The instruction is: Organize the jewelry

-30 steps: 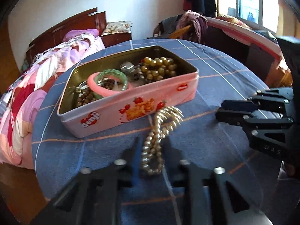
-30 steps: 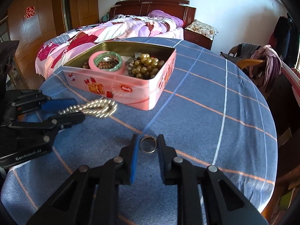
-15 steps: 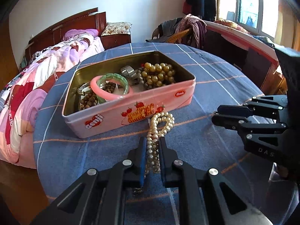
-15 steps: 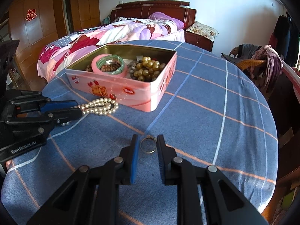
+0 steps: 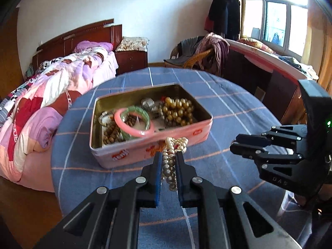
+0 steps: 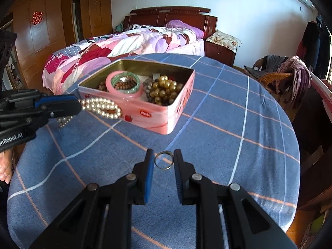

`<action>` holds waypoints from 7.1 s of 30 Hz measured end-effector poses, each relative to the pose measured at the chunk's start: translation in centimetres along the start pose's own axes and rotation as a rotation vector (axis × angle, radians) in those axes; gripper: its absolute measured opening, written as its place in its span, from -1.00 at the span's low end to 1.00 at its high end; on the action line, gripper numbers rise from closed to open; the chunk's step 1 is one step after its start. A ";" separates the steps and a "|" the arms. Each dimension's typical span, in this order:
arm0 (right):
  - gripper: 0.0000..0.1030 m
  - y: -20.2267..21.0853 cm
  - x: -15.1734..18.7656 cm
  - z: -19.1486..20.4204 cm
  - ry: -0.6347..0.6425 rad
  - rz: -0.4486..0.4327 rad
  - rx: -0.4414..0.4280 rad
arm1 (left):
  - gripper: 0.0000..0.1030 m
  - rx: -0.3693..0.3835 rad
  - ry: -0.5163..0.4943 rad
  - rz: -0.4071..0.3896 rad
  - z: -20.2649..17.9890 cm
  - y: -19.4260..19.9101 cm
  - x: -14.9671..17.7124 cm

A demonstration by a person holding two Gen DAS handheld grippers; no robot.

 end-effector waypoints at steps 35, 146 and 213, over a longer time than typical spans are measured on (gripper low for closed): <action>-0.58 -1.9 -9.5 2.6 0.120 -0.127 -0.016 | -0.78 -0.142 -0.062 -0.125 5.7 -1.9 -7.5; -0.58 -9.7 -9.0 2.2 0.117 0.067 -0.012 | -0.77 -0.157 -0.138 0.109 6.6 -9.7 -4.0; 0.43 0.2 -6.1 0.3 -0.037 -0.144 0.036 | 0.53 -0.170 0.015 -0.064 2.5 -0.5 -1.3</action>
Point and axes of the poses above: each gripper's, at about its wrist camera, not at the fingertips, and y roughly against the way its jaws point, z to its left, x to its underside, the point moved 3 cm from there along -y, roughly the way its jaws point, and after that the axes turned 11 degrees about -z, right-handed, at the moved point
